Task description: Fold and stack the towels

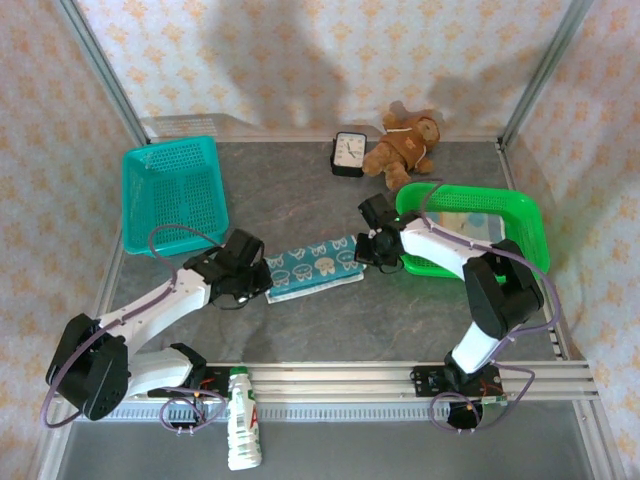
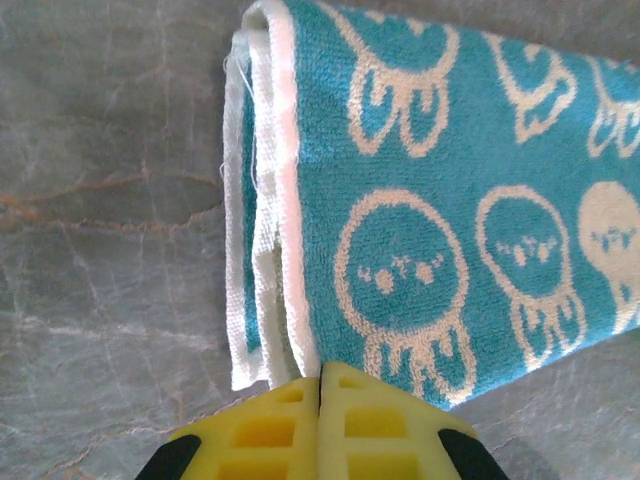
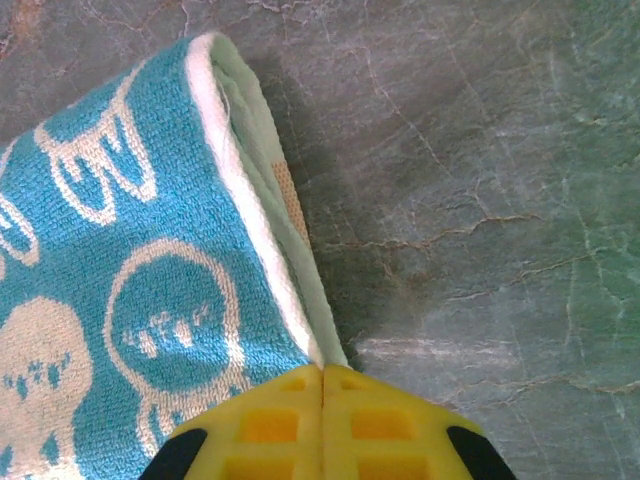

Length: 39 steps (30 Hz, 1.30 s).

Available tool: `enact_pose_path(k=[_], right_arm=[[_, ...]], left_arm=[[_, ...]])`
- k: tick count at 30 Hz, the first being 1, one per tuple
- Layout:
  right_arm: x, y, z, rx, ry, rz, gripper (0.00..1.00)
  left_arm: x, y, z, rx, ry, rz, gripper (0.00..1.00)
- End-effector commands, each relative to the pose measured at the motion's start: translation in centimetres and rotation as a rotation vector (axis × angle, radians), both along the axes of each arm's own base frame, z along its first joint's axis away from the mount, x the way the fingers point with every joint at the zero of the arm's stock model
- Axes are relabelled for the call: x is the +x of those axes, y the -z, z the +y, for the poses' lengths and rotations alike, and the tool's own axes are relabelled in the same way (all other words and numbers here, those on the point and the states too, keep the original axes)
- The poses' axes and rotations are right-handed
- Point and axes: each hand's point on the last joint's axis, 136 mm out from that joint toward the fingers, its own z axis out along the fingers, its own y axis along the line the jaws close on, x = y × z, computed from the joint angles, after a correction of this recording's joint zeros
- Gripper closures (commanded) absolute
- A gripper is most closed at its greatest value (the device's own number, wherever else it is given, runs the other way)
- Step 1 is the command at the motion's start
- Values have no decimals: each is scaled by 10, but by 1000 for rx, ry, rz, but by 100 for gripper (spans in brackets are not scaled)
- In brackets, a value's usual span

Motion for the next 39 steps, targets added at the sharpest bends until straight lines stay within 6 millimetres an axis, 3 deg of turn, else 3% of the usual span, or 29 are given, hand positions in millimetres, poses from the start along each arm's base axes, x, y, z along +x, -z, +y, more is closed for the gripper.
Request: enact_pose_path(k=[1, 8, 12, 15, 18, 20, 22, 25, 32, 36, 39], right_arm=[[-11, 8, -2, -7, -5, 35, 100], [-21, 36, -2, -33, -12, 84, 100], [-22, 40, -3, -47, -19, 90, 99], [-22, 37, -4, -53, -26, 85, 84], [-19, 27, -2, -44, -38, 62, 78], [-16, 18, 1, -31, -51, 40, 72], [-11, 9, 5, -12, -66, 14, 70], [-3, 3, 10, 3, -80, -18, 64], [16, -1, 21, 21, -87, -79, 53], [25, -2, 28, 34, -99, -110, 48], [28, 0, 32, 28, -102, -118, 47]], left_arm=[[-20, 21, 15, 70, -28, 74, 100], [-28, 51, 16, 100, -8, 131, 100], [-31, 58, 14, 109, 7, 146, 99], [-30, 56, 14, 113, 12, 145, 85], [-26, 45, 16, 134, 24, 123, 70], [-22, 36, 17, 154, 45, 105, 69], [-14, 26, 20, 184, 51, 86, 60], [0, 18, 20, 201, 56, 65, 57], [21, 33, 20, 226, 59, 72, 52], [23, 42, 23, 257, 66, 100, 52], [20, 49, 27, 282, 69, 117, 59]])
